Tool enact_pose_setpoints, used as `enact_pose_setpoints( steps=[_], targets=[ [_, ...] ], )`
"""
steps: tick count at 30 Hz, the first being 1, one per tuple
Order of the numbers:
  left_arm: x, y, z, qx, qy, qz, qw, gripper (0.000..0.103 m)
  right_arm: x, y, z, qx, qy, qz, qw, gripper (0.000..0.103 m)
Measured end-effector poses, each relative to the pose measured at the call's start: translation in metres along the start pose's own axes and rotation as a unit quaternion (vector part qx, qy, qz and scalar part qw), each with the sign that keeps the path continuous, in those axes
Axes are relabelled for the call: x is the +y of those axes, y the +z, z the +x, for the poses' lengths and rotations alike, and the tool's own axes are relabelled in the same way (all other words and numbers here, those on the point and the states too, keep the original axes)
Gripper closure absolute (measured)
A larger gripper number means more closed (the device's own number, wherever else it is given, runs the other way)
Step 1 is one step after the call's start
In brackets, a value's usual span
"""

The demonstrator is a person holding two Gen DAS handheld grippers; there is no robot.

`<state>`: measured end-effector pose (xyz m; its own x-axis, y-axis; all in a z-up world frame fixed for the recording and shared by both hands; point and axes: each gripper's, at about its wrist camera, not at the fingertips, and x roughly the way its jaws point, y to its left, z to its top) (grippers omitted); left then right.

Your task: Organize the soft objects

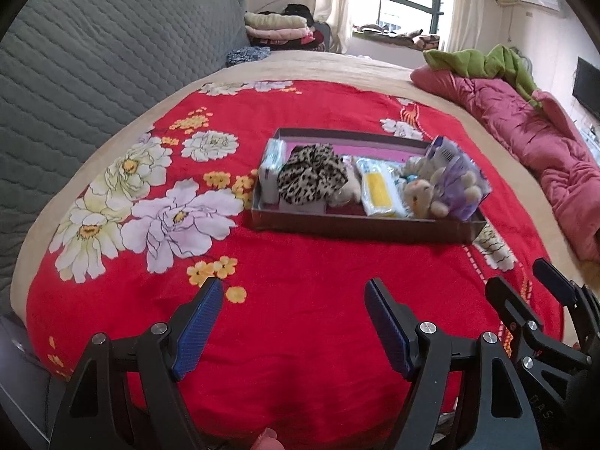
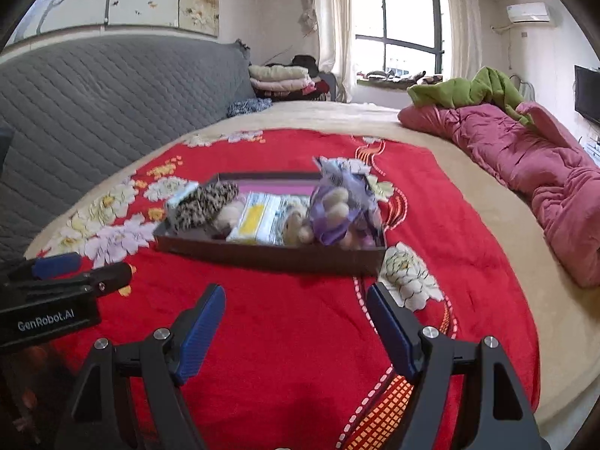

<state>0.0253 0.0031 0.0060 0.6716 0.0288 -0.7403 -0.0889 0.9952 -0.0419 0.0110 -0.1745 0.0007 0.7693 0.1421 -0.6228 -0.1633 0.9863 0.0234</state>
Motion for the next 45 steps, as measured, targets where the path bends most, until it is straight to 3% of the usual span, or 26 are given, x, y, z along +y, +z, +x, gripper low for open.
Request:
enact_pose_setpoints(
  steps=[20,45],
  targets=[
    [-0.009,-0.02,0.043,0.028,0.001,0.01,0.9995,0.024,-0.014,-0.022,0.035,0.036,-0.012,0.02,0.999,0.026],
    [-0.009,-0.022,0.051,0.031,-0.001,0.013,0.9994,0.024,-0.01,-0.03,0.041,0.054,-0.015,0.016,0.998,0.026]
  ],
)
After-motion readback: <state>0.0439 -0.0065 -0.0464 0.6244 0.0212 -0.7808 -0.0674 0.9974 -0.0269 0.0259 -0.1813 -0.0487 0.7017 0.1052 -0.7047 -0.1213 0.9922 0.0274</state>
